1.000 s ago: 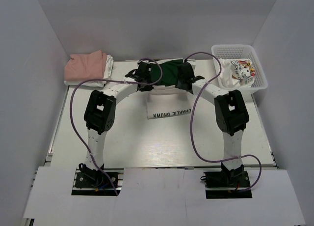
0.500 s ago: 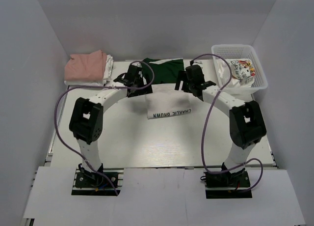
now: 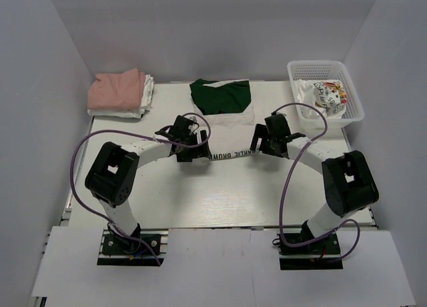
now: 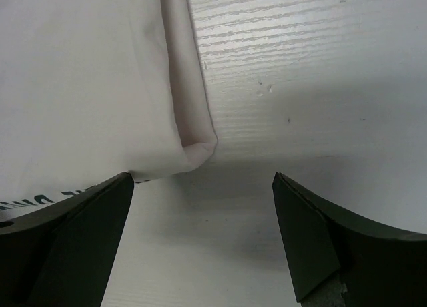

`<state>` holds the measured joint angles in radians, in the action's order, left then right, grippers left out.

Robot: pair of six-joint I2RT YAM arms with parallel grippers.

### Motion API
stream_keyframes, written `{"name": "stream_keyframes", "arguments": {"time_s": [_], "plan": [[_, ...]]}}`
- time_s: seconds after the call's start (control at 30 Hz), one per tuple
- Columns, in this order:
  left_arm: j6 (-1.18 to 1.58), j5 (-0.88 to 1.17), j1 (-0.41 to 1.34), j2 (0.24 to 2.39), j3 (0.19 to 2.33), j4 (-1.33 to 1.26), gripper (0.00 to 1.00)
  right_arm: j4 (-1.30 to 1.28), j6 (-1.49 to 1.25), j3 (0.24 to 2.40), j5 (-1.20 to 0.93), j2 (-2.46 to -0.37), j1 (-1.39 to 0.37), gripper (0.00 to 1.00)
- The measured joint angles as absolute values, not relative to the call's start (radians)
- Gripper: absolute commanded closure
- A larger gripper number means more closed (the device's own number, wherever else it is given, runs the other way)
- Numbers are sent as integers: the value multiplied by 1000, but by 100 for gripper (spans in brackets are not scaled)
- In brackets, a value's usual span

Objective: Fold and stack the t-shirts
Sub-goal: Grab one side of the 2/3 rectangular tshirt with both arms, then fold the long partially folded tshirt into a neat square

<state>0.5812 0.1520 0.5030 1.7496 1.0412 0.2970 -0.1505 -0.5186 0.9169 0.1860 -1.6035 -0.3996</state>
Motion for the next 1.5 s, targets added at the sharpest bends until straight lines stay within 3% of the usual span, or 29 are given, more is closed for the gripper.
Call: {"name": "stream_keyframes", "arguments": {"time_s": [0.1,0.13,0.2,0.23,0.27,0.37,0.4,0.5,0.53,0.83,1.23,1.5], "plan": [[589,152,508,1762,1039,276,7,-146,-524,909,162,-1616,-385,13],[590,151,508,1767,1039,269,15,-142,-525,908,152,-1623,-381,16],[596,147,509,1781,1045,255,22,-130,-528,906,133,-1643,-373,26],[596,148,509,1788,1050,252,33,-123,-533,905,120,-1655,-369,32],[595,151,509,1796,1053,245,37,-117,-537,904,106,-1666,-365,51],[594,168,513,1815,1054,228,55,-87,-548,899,62,-1680,-353,76],[599,172,515,1818,1054,224,55,-77,-553,893,48,-1682,-350,79],[599,177,527,1826,1050,217,77,-54,-570,872,2,-1684,-342,97],[598,177,532,1826,1044,214,99,-46,-575,866,-9,-1684,-340,100],[596,176,569,1763,988,253,100,-99,-569,821,-83,-1604,-334,100],[602,254,651,1225,907,388,100,-396,-496,813,-221,-1073,-342,100],[622,118,643,1200,1009,412,100,-441,-463,1010,-226,-1122,-340,100]]}}
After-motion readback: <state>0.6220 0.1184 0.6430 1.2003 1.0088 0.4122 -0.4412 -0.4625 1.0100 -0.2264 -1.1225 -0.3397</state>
